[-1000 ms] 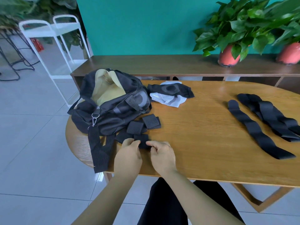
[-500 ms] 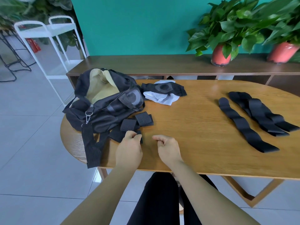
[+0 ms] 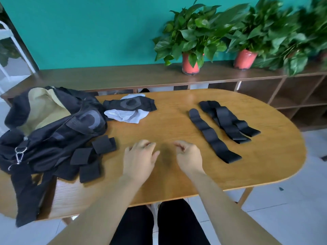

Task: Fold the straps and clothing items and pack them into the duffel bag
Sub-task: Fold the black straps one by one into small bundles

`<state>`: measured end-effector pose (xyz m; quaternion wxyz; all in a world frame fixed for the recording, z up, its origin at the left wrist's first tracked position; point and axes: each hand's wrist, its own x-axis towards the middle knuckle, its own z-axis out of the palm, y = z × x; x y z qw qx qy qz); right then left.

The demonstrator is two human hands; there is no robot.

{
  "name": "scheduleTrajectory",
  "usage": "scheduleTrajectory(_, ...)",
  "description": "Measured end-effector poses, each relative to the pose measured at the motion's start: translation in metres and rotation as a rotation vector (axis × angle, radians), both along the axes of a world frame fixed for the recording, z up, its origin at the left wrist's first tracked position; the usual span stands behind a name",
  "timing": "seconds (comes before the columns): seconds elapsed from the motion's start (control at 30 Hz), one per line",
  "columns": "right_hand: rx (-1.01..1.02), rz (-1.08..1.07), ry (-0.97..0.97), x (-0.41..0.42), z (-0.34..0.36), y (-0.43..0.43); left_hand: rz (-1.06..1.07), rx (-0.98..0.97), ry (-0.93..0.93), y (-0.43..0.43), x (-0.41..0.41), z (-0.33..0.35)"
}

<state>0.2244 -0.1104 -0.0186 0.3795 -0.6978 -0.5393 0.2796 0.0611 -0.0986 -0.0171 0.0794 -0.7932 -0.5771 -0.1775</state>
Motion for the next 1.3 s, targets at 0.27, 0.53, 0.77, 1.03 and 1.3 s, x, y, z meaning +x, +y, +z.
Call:
scheduleTrajectory(0.27, 0.03, -0.117, -0.253, 0.098, 0.006, 0.02, -0.198, -0.082, 0.005, 0.039, 0.098, 0.001)
scheduleTrajectory(0.53, -0.204, 0.02, -0.619, 0.124, -0.002, 0.04, -0.264, -0.39, 0.05, 0.067, 0.159, -0.011)
scheduleTrajectory(0.77, -0.208, 0.104, -0.467, 0.12, -0.004, 0.047, -0.243, -0.511, 0.076, 0.074, 0.157, -0.023)
scheduleTrajectory(1.03, -0.147, 0.291, -0.306, 0.086, -0.014, 0.033, -0.155, -0.509, 0.137, 0.055, 0.075, -0.021)
scheduleTrajectory(1.3, -0.043, 0.377, -0.213, 0.04, -0.015, 0.008, -0.127, -0.504, 0.117, 0.024, 0.012, -0.014)
